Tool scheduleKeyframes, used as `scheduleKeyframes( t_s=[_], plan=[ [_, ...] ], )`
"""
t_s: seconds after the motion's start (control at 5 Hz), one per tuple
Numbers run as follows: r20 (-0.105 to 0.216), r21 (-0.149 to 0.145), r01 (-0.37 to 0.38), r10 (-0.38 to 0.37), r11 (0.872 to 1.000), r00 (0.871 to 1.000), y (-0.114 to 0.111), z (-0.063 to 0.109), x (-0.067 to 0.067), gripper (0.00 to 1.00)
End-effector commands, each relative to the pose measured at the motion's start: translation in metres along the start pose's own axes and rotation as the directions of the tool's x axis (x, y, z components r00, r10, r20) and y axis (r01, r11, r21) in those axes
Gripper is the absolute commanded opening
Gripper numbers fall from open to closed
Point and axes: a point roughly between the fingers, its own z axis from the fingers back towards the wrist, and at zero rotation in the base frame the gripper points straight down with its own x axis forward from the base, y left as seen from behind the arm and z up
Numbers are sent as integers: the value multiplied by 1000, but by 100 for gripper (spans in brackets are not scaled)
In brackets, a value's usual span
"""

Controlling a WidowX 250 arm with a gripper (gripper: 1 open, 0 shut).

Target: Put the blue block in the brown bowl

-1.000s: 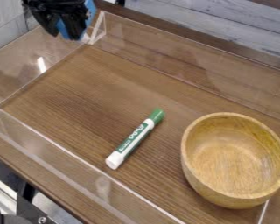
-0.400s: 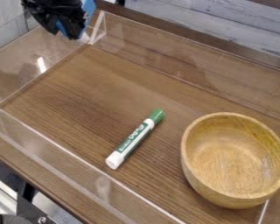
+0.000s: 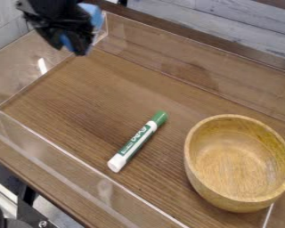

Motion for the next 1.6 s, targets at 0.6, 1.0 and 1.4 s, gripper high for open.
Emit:
scheduleKeyframes(
  t_s=[0.6,1.0,1.4],
  plan=[
    [2,-36,124,-125,992,992,-158,16,-32,0],
    [-21,-40,142,-143,989,989,-204,6,-53,0],
    [-80,-22,121,-122,992,989,-217,-15,-68,0]
  ],
)
